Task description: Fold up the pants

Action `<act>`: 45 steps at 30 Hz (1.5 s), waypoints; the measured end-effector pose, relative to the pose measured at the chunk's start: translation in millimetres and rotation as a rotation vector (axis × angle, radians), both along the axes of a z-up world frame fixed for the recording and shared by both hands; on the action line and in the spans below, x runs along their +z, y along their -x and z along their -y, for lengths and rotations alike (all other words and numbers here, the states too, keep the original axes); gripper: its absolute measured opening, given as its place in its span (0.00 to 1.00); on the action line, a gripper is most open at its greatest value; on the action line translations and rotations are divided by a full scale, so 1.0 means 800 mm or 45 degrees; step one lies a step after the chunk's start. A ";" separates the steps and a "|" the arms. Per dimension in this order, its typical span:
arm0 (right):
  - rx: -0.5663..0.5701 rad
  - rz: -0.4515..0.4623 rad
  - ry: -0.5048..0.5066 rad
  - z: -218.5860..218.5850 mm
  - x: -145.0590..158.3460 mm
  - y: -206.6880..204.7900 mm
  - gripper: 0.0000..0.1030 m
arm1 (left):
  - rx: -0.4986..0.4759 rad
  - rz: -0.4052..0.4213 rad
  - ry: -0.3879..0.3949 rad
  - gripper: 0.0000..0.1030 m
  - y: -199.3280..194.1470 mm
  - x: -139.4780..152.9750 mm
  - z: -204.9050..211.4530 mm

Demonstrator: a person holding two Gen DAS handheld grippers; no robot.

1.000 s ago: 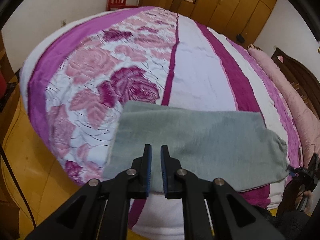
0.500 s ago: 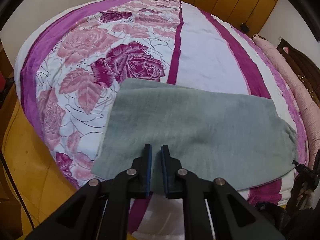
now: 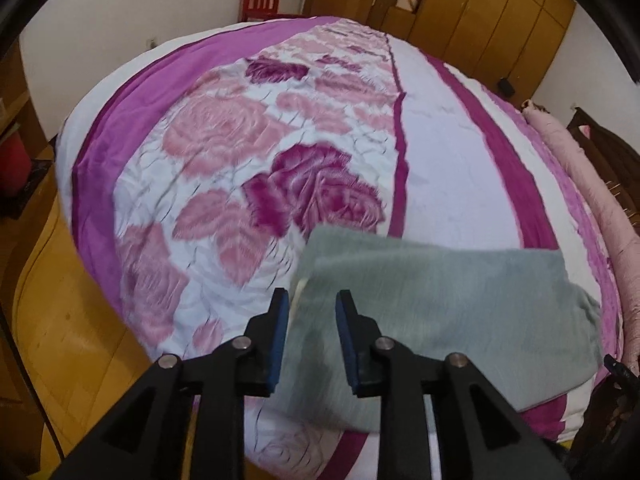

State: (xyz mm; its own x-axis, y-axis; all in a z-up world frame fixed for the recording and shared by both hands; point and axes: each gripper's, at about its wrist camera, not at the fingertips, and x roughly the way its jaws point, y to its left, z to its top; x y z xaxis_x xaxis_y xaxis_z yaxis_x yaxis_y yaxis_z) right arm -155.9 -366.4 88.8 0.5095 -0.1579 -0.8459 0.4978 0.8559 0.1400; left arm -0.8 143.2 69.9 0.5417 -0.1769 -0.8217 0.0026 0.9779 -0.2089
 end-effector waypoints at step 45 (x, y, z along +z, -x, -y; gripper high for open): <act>0.250 -0.078 0.134 -0.079 -0.072 -0.043 0.69 | -0.330 0.033 0.283 0.28 0.031 -0.014 0.065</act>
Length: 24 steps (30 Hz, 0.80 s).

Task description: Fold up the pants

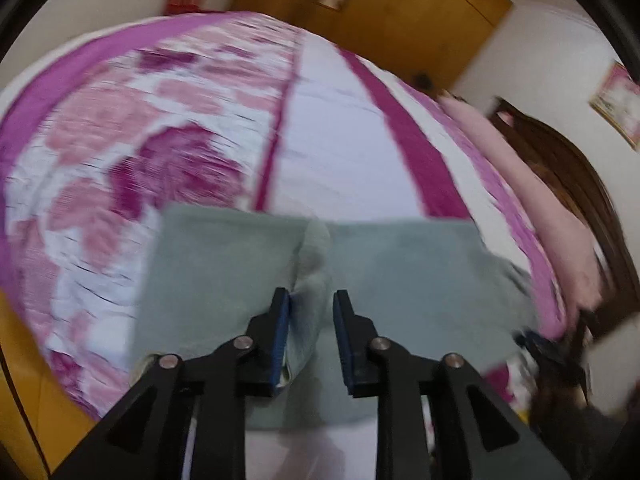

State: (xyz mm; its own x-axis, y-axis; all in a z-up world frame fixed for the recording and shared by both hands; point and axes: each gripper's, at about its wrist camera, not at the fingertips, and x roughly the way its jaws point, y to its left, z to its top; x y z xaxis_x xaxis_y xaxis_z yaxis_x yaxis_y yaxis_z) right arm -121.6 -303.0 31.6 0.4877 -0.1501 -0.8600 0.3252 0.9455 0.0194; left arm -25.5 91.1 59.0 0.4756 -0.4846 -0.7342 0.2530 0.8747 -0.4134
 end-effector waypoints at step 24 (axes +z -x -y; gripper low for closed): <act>-0.075 0.057 -0.125 0.015 0.027 0.002 0.66 | 0.116 -0.033 -0.004 0.58 0.006 -0.016 0.005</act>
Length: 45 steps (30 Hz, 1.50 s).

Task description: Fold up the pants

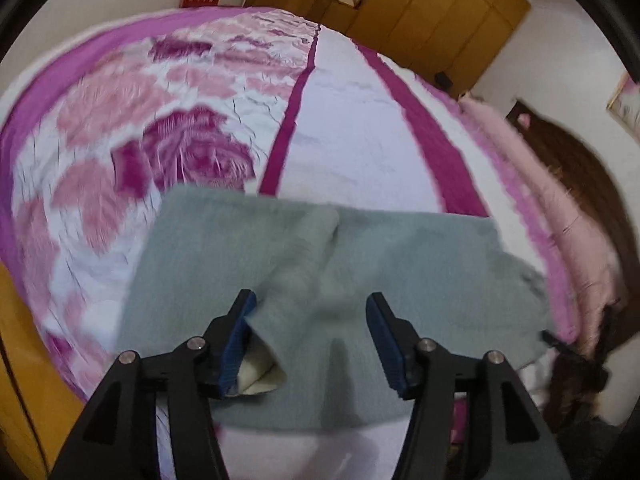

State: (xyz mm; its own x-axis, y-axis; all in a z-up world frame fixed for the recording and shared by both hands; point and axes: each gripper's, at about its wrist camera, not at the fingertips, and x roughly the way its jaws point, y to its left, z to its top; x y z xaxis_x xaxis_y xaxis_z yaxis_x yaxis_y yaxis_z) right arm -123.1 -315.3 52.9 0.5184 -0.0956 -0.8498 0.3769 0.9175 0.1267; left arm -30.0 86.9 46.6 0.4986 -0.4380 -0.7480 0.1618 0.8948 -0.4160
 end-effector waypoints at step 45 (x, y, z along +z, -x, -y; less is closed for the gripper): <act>0.068 -0.043 0.049 -0.018 0.001 -0.032 0.65 | 0.094 0.127 -0.585 0.04 -0.108 -0.014 -0.044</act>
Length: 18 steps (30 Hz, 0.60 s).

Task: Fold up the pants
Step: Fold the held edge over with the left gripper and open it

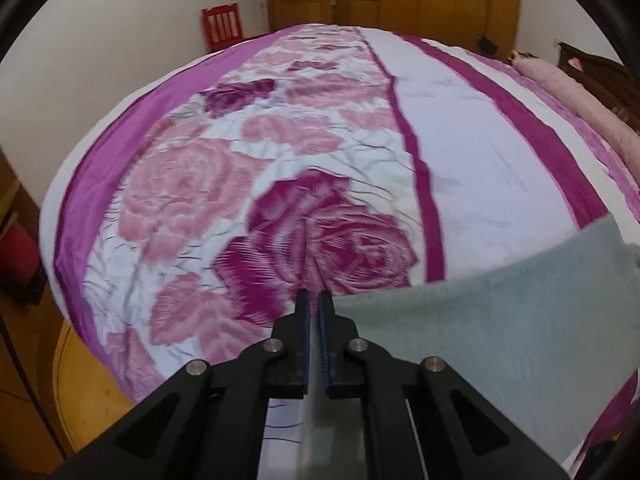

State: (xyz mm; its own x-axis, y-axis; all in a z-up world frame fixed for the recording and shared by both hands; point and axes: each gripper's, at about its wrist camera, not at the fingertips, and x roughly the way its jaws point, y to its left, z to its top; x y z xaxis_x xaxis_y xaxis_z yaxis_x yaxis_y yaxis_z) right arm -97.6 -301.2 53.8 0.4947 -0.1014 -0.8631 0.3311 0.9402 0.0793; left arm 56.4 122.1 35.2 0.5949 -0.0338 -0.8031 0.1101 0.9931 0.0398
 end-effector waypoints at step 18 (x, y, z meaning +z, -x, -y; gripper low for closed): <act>0.392 0.041 -0.061 -0.108 0.004 -0.142 0.65 | -0.198 -0.108 0.117 0.17 0.039 -0.010 0.090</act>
State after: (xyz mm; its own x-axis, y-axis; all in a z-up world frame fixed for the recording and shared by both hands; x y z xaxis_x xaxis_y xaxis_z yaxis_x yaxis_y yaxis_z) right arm 15.8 -215.2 57.2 0.5233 0.0975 -0.8465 0.0283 0.9909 0.1317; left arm 25.0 50.3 27.5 0.5070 -0.1958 -0.8394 0.2616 0.9629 -0.0666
